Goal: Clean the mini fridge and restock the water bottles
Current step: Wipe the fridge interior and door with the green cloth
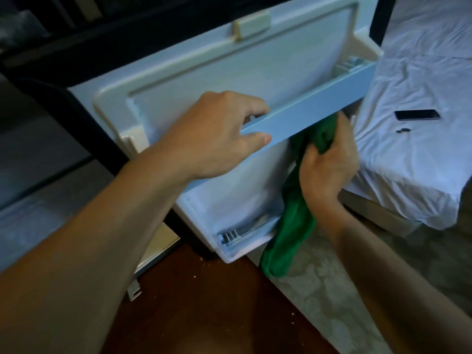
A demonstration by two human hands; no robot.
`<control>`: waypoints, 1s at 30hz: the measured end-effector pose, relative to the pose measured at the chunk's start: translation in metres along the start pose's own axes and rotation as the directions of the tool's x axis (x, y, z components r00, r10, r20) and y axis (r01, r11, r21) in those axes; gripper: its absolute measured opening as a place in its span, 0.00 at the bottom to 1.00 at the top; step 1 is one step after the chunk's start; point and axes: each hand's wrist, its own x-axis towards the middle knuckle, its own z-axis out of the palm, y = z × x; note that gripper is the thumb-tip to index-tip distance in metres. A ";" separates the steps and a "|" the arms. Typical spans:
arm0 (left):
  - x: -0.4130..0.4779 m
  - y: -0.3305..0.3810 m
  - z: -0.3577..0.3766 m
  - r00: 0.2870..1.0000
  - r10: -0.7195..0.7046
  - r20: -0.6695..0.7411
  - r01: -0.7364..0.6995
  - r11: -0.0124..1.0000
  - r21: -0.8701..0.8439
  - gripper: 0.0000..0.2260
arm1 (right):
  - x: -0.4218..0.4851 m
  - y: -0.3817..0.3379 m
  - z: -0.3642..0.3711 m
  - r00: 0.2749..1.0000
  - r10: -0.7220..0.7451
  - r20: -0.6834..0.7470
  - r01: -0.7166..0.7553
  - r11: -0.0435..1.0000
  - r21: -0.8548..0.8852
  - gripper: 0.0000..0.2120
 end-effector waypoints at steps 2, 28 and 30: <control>0.002 -0.001 0.000 1.000 -0.002 -0.012 0.002 1.000 -0.007 0.14 | -0.014 0.005 0.007 0.996 0.081 0.037 -0.081 0.997 -0.001 0.27; -0.013 0.005 -0.002 1.000 -0.010 0.026 0.012 0.998 -0.068 0.09 | -0.073 -0.025 -0.014 0.905 -0.404 0.130 0.393 0.914 0.104 0.25; -0.015 0.005 -0.004 1.000 0.002 0.025 -0.001 0.998 -0.058 0.05 | -0.059 -0.004 -0.013 0.996 -0.052 0.077 0.043 0.992 0.115 0.23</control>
